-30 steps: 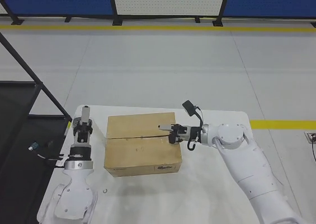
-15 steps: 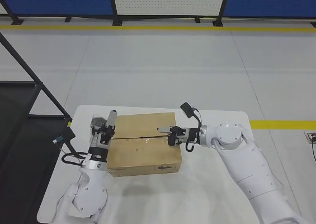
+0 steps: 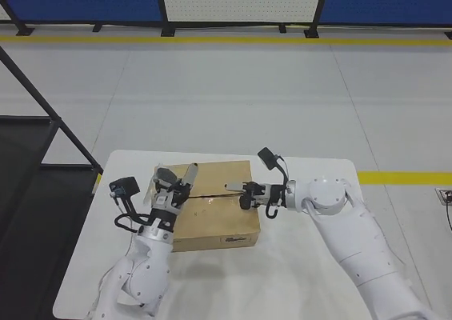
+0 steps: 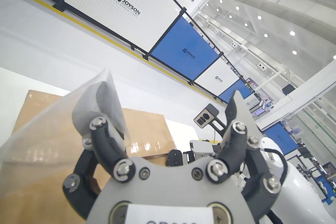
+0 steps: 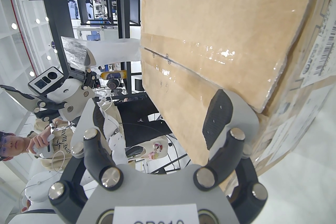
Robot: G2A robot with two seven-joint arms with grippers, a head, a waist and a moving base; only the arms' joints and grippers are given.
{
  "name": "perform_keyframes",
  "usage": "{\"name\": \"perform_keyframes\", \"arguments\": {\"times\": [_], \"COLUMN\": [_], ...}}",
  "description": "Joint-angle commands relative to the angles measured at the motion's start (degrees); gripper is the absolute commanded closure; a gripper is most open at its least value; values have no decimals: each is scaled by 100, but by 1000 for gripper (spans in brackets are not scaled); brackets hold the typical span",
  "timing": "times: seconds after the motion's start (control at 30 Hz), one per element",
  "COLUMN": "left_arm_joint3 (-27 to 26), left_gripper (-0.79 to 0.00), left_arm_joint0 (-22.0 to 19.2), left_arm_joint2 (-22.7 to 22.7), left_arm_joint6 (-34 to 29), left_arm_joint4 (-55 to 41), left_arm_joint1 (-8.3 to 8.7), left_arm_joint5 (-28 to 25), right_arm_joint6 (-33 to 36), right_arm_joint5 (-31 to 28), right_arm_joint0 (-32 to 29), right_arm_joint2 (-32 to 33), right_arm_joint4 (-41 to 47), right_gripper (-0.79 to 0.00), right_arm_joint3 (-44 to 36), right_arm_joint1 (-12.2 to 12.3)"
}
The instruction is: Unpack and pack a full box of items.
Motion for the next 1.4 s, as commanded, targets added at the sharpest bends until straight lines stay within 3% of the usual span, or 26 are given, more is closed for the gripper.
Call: {"name": "perform_keyframes", "arguments": {"times": [0.0, 0.37, 0.77, 1.37], "left_arm_joint3": [62, 415, 669, 375], "left_gripper": [-785, -785, -785, -785], "left_arm_joint0": [-68, -324, -433, -47], "left_arm_joint2": [72, 406, 482, 154], "left_arm_joint6": [-81, -519, -830, -1233], "left_arm_joint4": [65, 644, 984, 1132], "left_arm_joint1": [-15, -66, -93, -50], "left_arm_joint5": [14, -78, -240, -475], "right_arm_joint6": [-12, 4, 34, -57], "right_arm_joint5": [5, -51, -132, -68], "right_arm_joint0": [-6, -191, -508, -500], "right_arm_joint2": [-1, 127, 388, 299], "right_arm_joint4": [5, -11, -69, 9], "right_gripper": [-785, -785, -785, -785], "right_arm_joint3": [-8, -364, -791, -1000], "right_arm_joint1": [8, 117, 285, 352]}}
